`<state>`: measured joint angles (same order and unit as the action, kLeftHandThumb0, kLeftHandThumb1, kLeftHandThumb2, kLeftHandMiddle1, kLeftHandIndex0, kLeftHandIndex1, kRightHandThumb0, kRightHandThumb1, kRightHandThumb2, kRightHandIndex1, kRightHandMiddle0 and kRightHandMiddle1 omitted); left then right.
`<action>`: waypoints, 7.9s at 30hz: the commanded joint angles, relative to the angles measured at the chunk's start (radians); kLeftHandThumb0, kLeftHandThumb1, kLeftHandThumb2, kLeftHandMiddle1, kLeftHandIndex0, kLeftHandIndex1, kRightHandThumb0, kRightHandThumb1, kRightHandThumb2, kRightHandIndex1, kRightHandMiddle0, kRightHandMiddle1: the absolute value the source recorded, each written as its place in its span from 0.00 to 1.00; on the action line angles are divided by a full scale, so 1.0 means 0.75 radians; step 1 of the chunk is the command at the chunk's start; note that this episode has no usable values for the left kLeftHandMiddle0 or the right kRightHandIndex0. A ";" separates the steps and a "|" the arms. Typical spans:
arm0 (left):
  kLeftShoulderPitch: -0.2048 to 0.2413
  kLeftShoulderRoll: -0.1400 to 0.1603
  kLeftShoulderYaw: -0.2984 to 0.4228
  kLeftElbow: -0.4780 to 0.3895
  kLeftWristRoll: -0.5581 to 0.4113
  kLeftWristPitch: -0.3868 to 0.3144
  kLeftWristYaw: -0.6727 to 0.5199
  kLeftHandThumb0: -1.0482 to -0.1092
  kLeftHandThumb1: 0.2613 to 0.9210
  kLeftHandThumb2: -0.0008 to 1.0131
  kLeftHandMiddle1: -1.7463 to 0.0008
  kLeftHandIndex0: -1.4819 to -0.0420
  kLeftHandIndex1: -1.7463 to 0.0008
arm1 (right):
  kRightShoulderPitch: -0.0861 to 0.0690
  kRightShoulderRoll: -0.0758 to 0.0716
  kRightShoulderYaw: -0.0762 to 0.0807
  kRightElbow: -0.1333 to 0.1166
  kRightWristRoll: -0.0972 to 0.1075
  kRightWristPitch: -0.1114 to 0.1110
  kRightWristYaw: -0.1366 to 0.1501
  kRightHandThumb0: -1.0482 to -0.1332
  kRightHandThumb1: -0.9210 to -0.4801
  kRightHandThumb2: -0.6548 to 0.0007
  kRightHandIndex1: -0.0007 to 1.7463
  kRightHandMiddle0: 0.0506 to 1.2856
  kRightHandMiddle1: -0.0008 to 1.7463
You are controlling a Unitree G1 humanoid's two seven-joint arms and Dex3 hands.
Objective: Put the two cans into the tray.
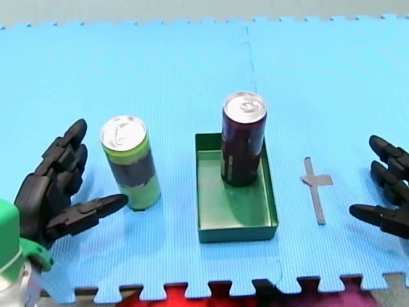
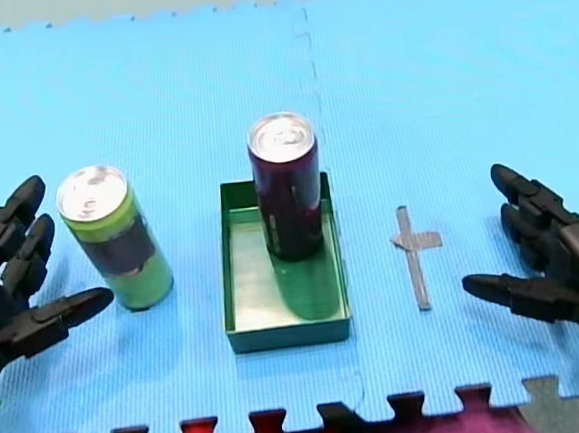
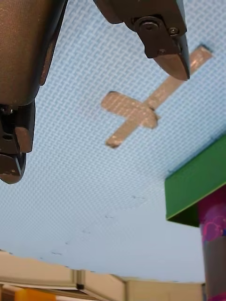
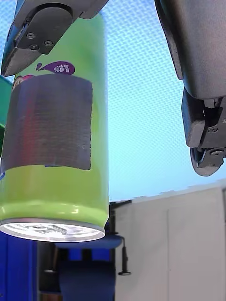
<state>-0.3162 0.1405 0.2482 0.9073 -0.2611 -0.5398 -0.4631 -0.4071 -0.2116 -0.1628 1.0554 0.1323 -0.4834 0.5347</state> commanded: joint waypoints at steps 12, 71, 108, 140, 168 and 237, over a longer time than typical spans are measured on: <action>-0.074 -0.010 -0.003 0.067 0.009 0.027 -0.008 0.14 0.48 0.00 0.99 0.93 1.00 | 0.012 -0.009 -0.005 0.010 -0.003 -0.039 -0.011 0.11 0.28 0.99 0.00 0.09 0.00; -0.099 0.095 -0.140 0.049 0.135 -0.128 -0.164 0.00 1.00 0.04 1.00 0.88 1.00 | 0.001 0.003 -0.002 0.091 -0.015 -0.076 -0.031 0.04 0.16 1.00 0.00 0.11 0.00; -0.160 -0.026 -0.028 0.182 0.034 0.020 -0.021 0.08 0.69 0.01 0.99 0.91 1.00 | 0.026 0.000 -0.041 0.102 0.034 -0.052 0.031 0.05 0.20 1.00 0.00 0.12 0.00; -0.128 0.007 -0.032 0.095 0.018 0.174 -0.161 0.11 0.57 0.01 1.00 0.95 1.00 | 0.028 -0.008 -0.056 0.130 0.034 -0.077 0.044 0.03 0.17 1.00 0.00 0.12 0.00; -0.122 -0.012 -0.078 0.008 0.057 0.191 -0.115 0.00 0.64 0.01 0.99 0.95 1.00 | 0.040 -0.002 -0.059 0.135 0.038 -0.096 0.056 0.00 0.15 1.00 0.00 0.11 0.00; -0.269 -0.186 -0.011 0.246 0.112 -0.214 0.338 0.72 0.89 0.01 0.00 0.66 0.03 | 0.054 -0.016 -0.099 0.124 0.088 -0.065 0.120 0.00 0.05 0.99 0.00 0.13 0.00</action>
<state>-0.5099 -0.0007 0.2385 1.0937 -0.1768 -0.6905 -0.2137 -0.3751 -0.2168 -0.2362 1.1394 0.2024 -0.5479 0.6267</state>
